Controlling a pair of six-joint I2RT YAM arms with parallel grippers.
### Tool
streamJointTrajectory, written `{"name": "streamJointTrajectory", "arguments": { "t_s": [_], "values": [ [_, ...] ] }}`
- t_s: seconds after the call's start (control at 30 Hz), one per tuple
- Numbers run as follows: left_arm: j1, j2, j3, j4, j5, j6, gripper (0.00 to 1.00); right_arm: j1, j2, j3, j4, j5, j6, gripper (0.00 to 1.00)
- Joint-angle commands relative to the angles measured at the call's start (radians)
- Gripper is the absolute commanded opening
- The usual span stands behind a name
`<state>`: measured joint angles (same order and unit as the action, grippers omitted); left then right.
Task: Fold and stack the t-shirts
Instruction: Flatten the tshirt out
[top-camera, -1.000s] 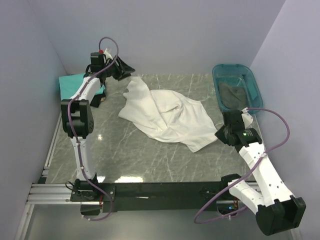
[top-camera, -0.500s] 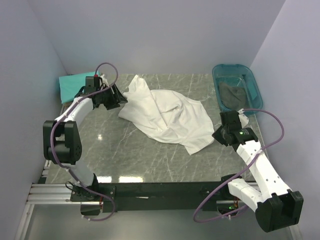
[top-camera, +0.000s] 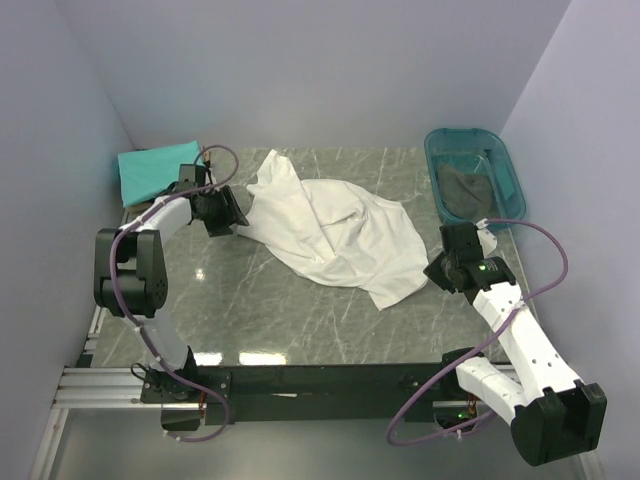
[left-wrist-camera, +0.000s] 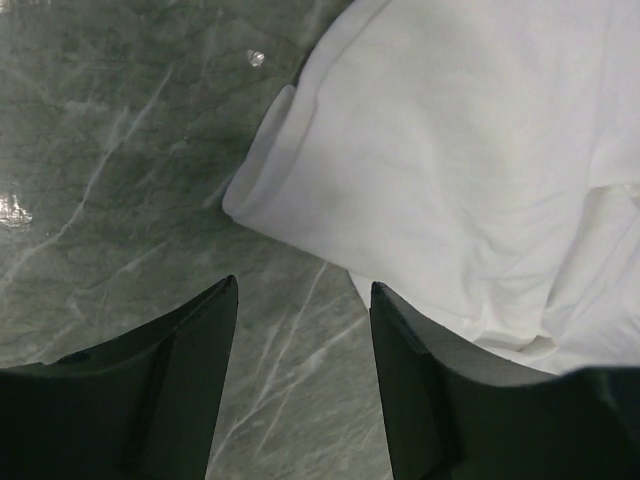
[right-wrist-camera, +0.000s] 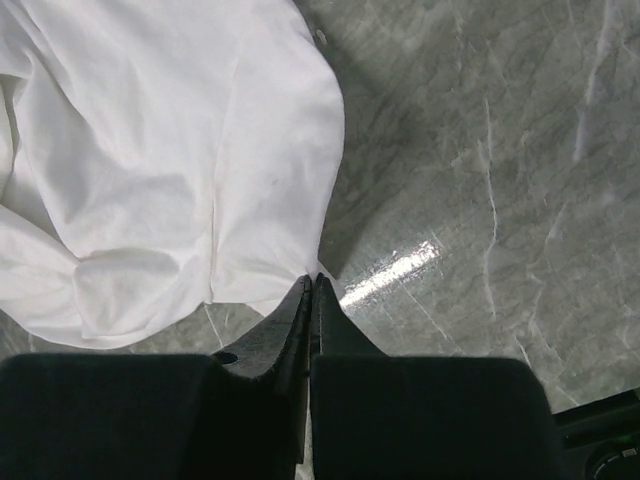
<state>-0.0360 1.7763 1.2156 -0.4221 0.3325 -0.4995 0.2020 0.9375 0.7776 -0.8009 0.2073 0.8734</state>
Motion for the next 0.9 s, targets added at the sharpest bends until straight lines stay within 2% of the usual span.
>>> {"name": "streamJointTrajectory", "arguments": {
  "t_s": [0.0, 0.43, 0.63, 0.8, 0.87],
  "values": [
    [0.002, 0.024, 0.028, -0.017, -0.036, 0.016, 0.61, -0.009, -0.019, 0.000, 0.019, 0.011, 0.018, 0.00],
    [0.002, 0.121, 0.064, 0.011, -0.021, 0.004, 0.56, -0.009, -0.023, 0.023, -0.017, 0.023, 0.024, 0.00],
    [0.002, 0.152, 0.068, 0.039, -0.001, -0.010, 0.46, -0.007, -0.031, 0.022, -0.020, 0.020, 0.035, 0.00],
    [0.002, 0.192, 0.102, 0.048, 0.010, -0.016, 0.42, -0.009, -0.029, 0.023, -0.021, 0.015, 0.033, 0.00],
    [0.002, 0.201, 0.114, 0.048, 0.007, -0.013, 0.34, -0.009, -0.028, 0.028, -0.021, 0.020, 0.030, 0.00]
  ]
}}
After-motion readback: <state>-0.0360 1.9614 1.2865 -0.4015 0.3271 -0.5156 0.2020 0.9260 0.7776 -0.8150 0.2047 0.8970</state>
